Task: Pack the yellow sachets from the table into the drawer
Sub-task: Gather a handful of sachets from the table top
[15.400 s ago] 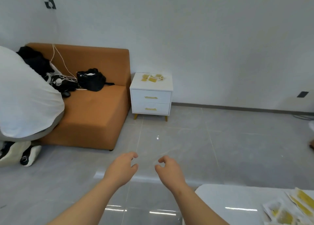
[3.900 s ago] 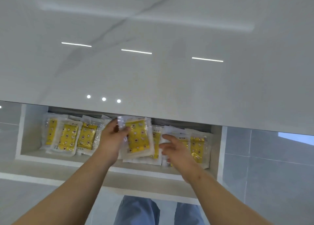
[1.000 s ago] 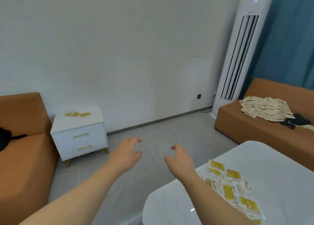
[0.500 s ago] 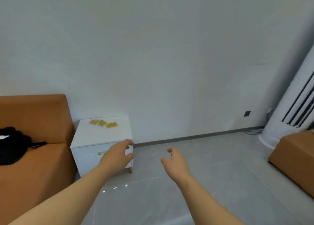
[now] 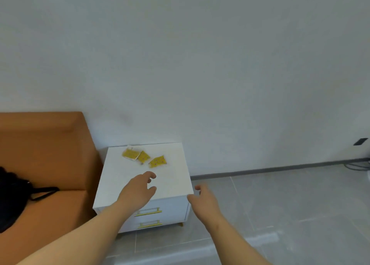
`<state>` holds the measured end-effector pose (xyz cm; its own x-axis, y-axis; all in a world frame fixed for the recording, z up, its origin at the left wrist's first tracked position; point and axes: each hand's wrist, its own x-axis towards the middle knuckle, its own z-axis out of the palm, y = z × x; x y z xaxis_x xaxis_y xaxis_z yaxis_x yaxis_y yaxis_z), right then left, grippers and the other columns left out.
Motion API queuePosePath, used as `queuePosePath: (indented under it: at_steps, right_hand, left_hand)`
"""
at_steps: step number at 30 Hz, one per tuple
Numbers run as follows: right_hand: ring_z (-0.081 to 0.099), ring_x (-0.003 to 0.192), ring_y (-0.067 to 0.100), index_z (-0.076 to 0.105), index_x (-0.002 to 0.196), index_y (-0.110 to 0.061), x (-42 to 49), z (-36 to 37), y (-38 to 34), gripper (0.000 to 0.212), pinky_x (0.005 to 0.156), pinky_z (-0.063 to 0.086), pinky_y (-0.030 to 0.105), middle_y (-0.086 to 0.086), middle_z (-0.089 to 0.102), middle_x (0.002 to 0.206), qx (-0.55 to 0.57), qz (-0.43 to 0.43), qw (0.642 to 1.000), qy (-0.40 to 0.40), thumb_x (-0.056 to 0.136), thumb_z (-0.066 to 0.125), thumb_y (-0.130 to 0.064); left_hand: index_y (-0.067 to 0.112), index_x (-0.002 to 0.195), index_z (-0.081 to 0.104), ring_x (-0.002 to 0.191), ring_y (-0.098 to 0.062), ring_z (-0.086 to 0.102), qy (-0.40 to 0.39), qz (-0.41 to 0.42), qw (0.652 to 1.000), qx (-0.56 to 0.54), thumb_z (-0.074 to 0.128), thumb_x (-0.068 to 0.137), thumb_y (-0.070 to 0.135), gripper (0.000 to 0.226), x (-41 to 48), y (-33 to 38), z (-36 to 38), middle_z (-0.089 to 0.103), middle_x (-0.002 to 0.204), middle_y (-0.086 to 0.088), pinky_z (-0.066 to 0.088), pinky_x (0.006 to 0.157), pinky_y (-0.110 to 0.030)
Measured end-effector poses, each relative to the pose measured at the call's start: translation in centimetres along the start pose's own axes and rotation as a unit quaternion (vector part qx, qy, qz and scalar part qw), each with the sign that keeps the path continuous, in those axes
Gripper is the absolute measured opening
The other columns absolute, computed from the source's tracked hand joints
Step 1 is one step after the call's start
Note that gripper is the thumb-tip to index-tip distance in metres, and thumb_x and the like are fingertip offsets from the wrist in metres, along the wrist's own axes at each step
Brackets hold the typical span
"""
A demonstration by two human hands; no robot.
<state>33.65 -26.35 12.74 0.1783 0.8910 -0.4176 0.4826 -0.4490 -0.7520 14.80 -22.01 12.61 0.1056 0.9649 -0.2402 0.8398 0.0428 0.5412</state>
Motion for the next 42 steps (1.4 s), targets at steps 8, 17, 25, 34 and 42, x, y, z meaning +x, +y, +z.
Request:
queuePosePath:
  at_steps: [8,17,25,34,42]
  right_hand:
    - [0.047,0.121,0.022,0.038,0.136,-0.016,19.6,7.0,-3.4,0.046,0.094,0.039,0.031,0.009,0.044,0.137,-0.051,0.059,0.993,-0.089,0.093,0.048,-0.025]
    - [0.026,0.133,0.039,0.014,0.147,-0.023,38.4,14.5,-4.0,0.063,0.103,0.032,0.042,0.009,0.004,0.154,-0.148,0.164,0.965,-0.142,0.094,0.046,-0.035]
    - [0.0,0.141,0.037,-0.003,0.148,-0.035,45.0,20.1,-3.1,0.089,0.102,0.03,0.055,-0.001,-0.016,0.156,-0.191,0.205,0.946,-0.166,0.084,0.057,-0.052]
    - [0.05,0.109,0.024,0.028,0.133,-0.031,45.6,22.0,-1.7,0.063,0.069,0.043,0.03,0.003,0.039,0.124,-0.245,0.072,0.952,-0.168,0.083,0.065,-0.034]
    - [0.057,0.076,0.019,0.054,0.1,-0.018,41.6,19.2,-3.1,0.016,0.053,0.048,0.026,0.005,0.06,0.096,0.121,0.241,0.962,-0.04,0.09,0.044,-0.012]
  left_hand:
    - [0.022,0.129,0.045,0.109,-0.017,0.053,-0.046,-0.089,0.995,-0.01,0.049,0.094,0.024,0.035,17.7,-6.9,-0.3,0.056,0.122,0.003,0.044,0.092,-0.028]
    - [0.013,0.139,0.039,0.141,-0.025,0.024,0.066,-0.177,0.98,0.057,0.048,0.091,0.006,0.05,34.7,-14.9,4.8,0.036,0.148,-0.004,0.034,0.105,-0.039]
    - [0.036,0.148,-0.007,0.144,-0.036,-0.01,-0.132,-0.225,0.956,0.134,0.065,0.064,0.069,0.115,40.3,-19.2,9.5,-0.012,0.157,-0.005,0.018,0.113,-0.052]
    - [0.009,0.106,0.047,0.082,-0.053,0.063,-0.112,-0.08,0.939,0.315,0.092,0.035,0.01,0.084,40.2,-21.1,10.2,0.064,0.094,-0.029,0.046,0.033,-0.034]
    - [0.016,0.115,0.047,0.068,-0.024,0.052,-0.01,-0.091,0.987,0.131,0.038,0.098,0.013,0.02,37.9,-17.9,5.3,0.061,0.083,-0.003,0.038,0.06,-0.028]
